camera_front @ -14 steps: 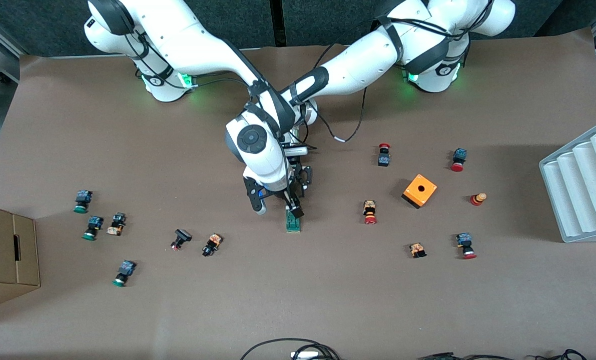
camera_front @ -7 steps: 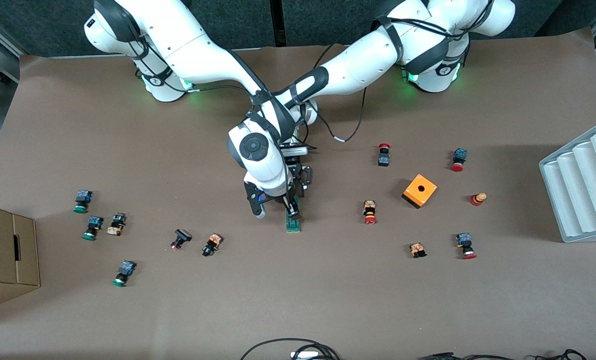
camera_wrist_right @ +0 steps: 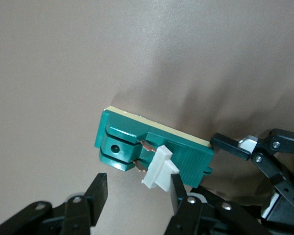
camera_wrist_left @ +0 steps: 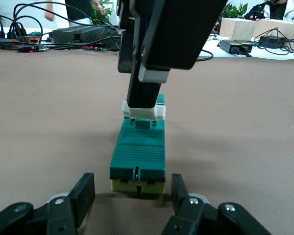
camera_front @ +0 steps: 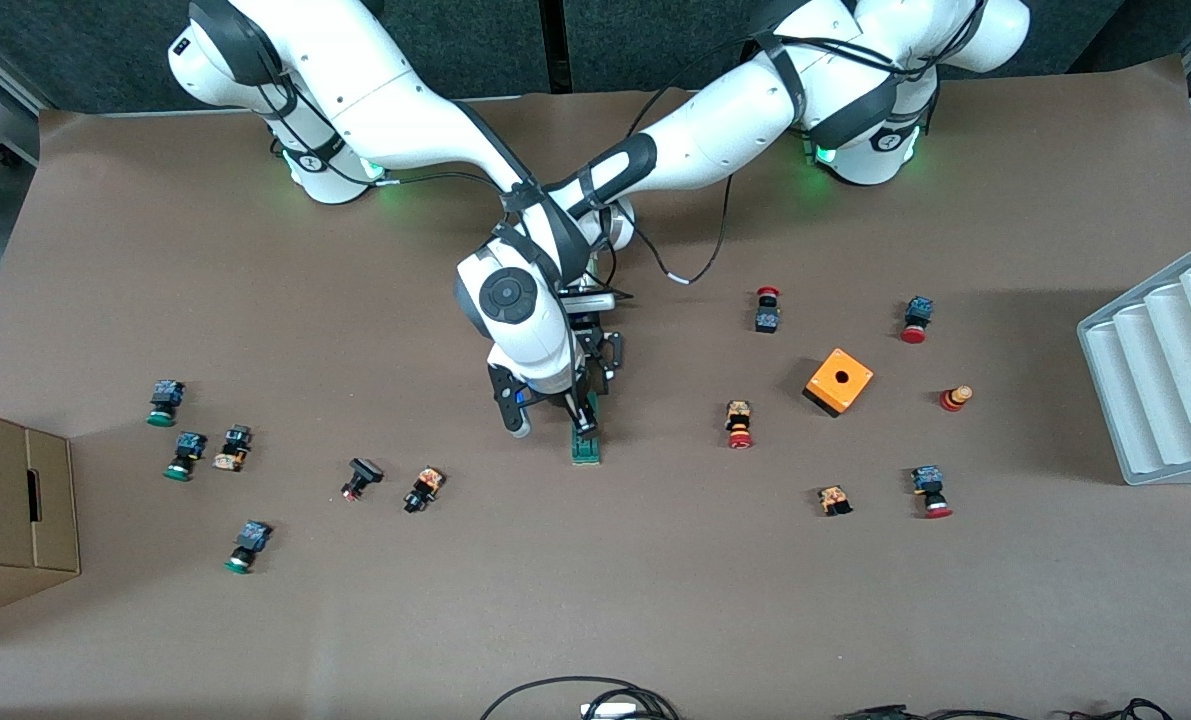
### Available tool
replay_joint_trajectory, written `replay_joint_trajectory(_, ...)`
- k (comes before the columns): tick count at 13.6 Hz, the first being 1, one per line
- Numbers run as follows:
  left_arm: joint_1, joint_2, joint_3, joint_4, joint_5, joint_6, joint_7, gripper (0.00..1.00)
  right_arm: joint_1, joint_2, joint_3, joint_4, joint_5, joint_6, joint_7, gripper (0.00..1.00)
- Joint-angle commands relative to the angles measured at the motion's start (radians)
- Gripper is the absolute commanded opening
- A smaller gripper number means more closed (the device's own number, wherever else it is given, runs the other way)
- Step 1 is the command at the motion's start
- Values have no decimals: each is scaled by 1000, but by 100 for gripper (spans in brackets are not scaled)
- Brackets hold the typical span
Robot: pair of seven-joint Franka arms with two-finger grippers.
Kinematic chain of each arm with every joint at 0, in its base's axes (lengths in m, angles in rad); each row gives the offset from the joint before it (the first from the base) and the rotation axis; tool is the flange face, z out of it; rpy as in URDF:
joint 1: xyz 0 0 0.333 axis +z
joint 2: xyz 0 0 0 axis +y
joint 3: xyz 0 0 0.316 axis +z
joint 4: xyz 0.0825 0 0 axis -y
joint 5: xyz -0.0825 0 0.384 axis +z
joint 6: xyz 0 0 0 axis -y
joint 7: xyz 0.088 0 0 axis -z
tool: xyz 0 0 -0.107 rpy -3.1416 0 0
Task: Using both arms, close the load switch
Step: 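Grasp the white switch handle with the right gripper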
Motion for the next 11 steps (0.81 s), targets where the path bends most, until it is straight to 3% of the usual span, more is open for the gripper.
replay_joint_trajectory(1, -3, 2, 7, -2, 13, -2, -20, 71, 9, -31, -6, -19, 29, -25, 3, 61)
replay_joint_trajectory(7, -3, 0, 7, -5, 11, -2, -20, 71, 4, -48, -7, -20, 30, -76, 4, 61)
replay_joint_trajectory(9, -3, 0, 7, -5, 11, -2, -20, 71, 10, -46, -7, -34, 29, -76, 6, 53)
replay_joint_trajectory(11, -3, -1, 7, -4, 11, -2, -20, 71, 12, -45, -7, -40, 29, -75, 6, 53)
